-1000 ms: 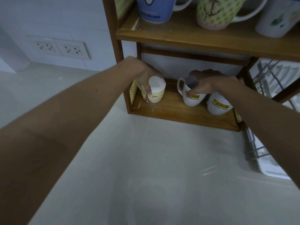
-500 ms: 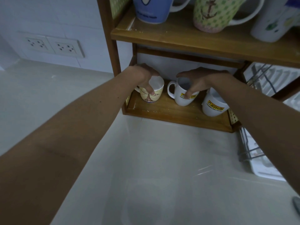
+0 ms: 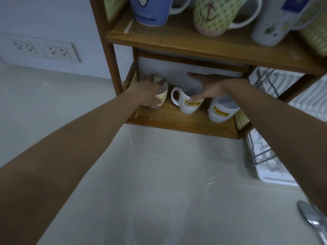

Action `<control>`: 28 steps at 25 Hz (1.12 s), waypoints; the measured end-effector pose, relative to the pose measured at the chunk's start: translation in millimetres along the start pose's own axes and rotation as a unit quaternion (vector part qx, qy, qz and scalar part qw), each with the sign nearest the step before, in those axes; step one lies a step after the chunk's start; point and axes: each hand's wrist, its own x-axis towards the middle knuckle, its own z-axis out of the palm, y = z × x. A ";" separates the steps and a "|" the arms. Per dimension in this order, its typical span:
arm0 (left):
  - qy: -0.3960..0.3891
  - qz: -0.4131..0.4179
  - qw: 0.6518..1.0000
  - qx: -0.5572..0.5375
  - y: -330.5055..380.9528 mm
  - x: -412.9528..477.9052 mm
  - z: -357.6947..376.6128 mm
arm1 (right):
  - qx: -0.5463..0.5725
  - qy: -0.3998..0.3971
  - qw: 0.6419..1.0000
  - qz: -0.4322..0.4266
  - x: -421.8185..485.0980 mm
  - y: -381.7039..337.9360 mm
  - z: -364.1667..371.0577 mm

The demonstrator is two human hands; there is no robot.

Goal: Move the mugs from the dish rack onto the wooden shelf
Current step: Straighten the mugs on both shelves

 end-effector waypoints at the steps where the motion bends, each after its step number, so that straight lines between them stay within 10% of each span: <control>1: 0.049 0.007 0.999 0.000 8.4 -9.7 11.2 | 0.027 0.036 0.999 0.026 -8.2 10.0 -3.8; 7: 0.161 0.102 0.982 0.002 76.2 -39.5 52.2 | 0.018 0.003 0.979 0.203 -42.4 49.0 3.0; 28: 0.129 0.099 0.987 -0.006 97.2 -29.5 46.3 | 0.082 0.070 0.986 0.129 -51.5 53.9 24.8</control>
